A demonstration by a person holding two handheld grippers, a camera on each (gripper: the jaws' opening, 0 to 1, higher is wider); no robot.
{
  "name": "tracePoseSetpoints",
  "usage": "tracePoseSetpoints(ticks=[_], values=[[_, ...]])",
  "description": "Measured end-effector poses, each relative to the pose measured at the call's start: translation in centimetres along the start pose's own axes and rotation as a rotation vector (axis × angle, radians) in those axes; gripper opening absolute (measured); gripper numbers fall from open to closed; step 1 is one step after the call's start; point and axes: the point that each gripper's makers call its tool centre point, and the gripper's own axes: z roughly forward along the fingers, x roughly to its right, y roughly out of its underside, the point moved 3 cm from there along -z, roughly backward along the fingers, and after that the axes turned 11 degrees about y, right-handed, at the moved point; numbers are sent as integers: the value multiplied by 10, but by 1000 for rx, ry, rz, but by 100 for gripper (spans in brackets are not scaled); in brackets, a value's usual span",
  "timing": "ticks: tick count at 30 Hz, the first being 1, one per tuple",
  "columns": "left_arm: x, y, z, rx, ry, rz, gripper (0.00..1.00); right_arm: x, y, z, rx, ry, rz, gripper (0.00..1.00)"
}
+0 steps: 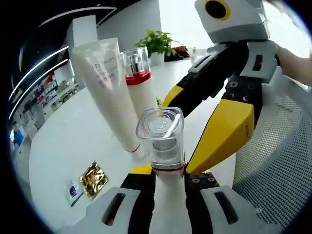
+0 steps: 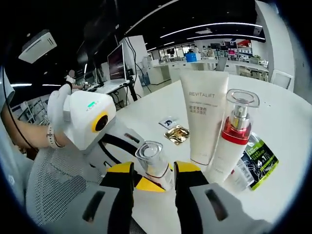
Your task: Arrange the skincare products in the storage area until every visible bottle or jar stands upright without overlapping.
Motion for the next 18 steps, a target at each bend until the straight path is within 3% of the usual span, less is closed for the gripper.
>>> tracePoseSetpoints(ticks=[18], values=[[1,8,-8,-37,-13,-21,26,3,9,-1,-67,-17,-65,30]])
